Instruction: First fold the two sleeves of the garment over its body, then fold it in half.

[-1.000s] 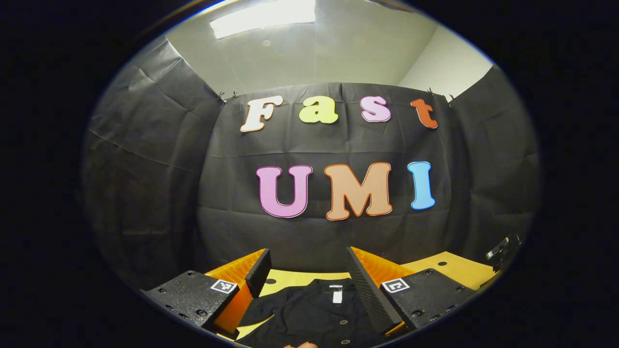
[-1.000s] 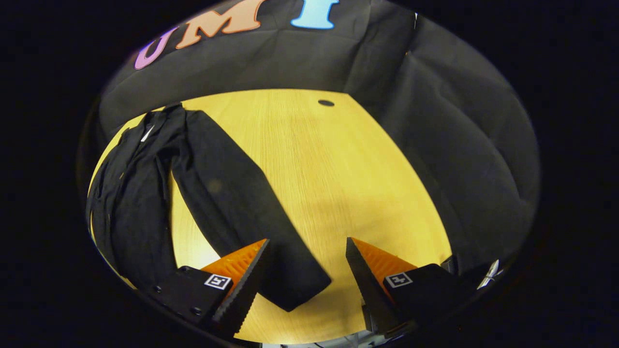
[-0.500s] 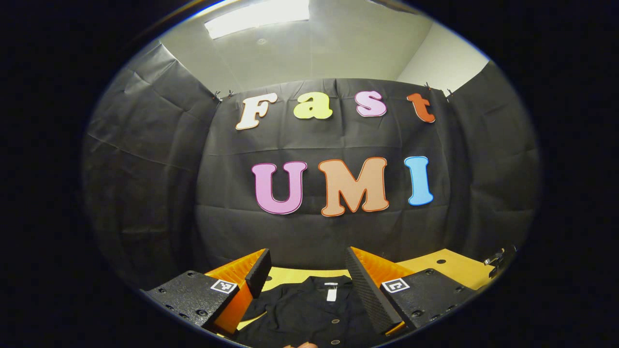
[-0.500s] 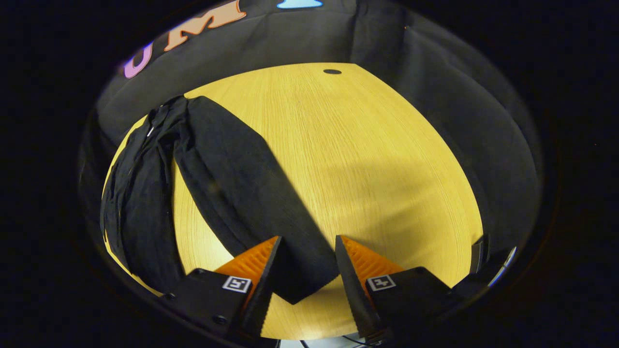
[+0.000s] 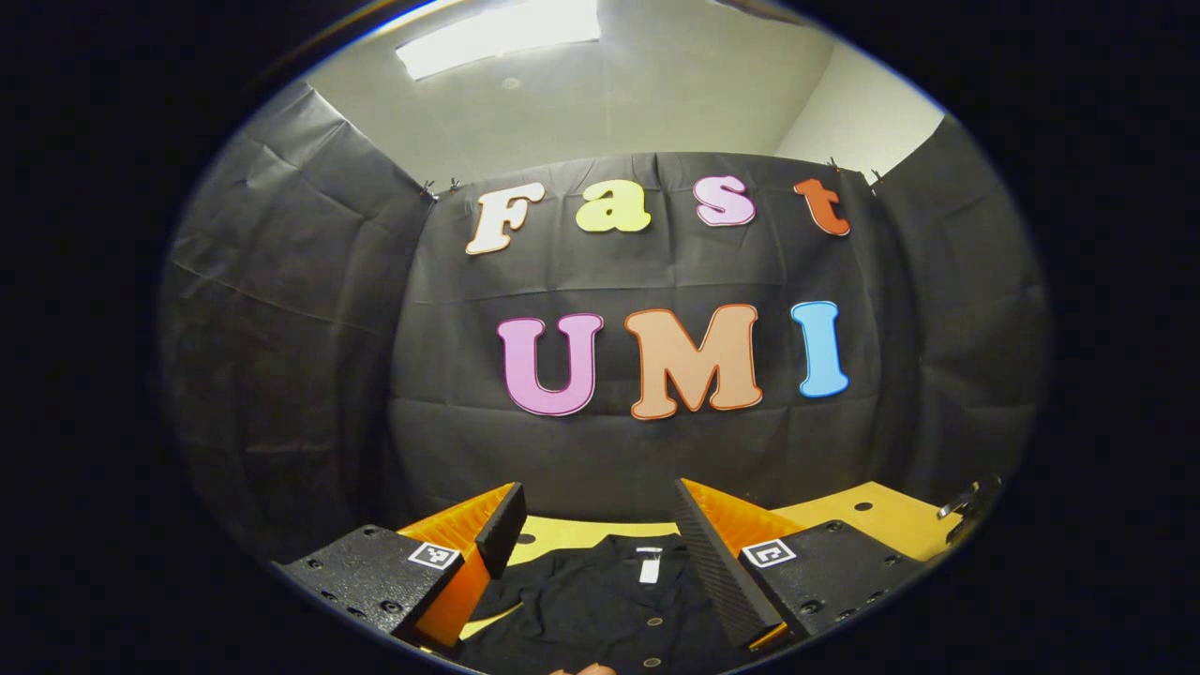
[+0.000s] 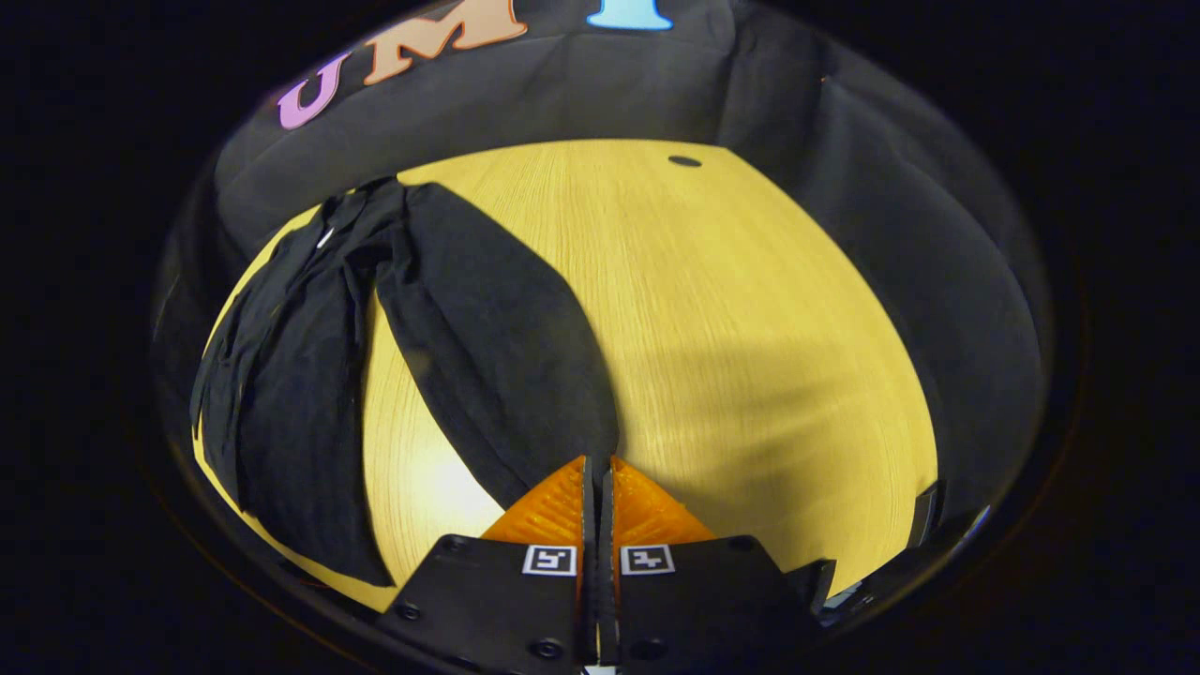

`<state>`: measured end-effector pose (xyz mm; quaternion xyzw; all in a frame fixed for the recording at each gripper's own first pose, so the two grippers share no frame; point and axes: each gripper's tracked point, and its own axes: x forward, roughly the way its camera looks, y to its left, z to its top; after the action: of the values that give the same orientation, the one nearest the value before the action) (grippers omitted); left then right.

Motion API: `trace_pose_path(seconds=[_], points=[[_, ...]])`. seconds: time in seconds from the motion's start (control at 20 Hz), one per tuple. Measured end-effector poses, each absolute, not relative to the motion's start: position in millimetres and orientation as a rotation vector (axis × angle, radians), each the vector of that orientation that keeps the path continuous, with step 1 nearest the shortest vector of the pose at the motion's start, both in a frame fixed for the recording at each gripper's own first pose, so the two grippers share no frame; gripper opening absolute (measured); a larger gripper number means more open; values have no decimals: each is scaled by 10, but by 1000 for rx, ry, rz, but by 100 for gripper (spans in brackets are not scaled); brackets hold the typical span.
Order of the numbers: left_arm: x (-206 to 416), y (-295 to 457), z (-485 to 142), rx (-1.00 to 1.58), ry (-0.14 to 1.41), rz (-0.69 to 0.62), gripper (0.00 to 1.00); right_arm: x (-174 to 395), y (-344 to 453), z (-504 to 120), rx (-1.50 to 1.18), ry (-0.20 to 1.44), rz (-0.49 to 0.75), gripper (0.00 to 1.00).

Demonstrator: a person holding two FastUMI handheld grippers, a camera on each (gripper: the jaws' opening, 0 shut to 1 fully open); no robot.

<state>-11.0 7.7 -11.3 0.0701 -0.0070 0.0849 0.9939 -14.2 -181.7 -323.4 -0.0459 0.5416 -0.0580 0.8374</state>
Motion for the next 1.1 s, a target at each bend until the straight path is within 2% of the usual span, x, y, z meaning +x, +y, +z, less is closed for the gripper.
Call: trace_pose_path(seconds=[0.25,0.5,0.95,1.0,1.1], points=[[-98,332,-97,120,-14,167,94,419,-1644,-2644,-60,958,-166,3],[-116,627,-62,109,-17,177,93,802,-1316,-2184,-39,835,-155,3],[-210,1271,-92,107,5,252,93,1311,-282,-1662,-45,672,-21,3],[-223,1337,-88,107,7,259,93,1363,-139,-1606,-51,654,-1,0],[-248,1472,-95,105,11,273,94,1462,107,-1526,-68,626,35,2]])
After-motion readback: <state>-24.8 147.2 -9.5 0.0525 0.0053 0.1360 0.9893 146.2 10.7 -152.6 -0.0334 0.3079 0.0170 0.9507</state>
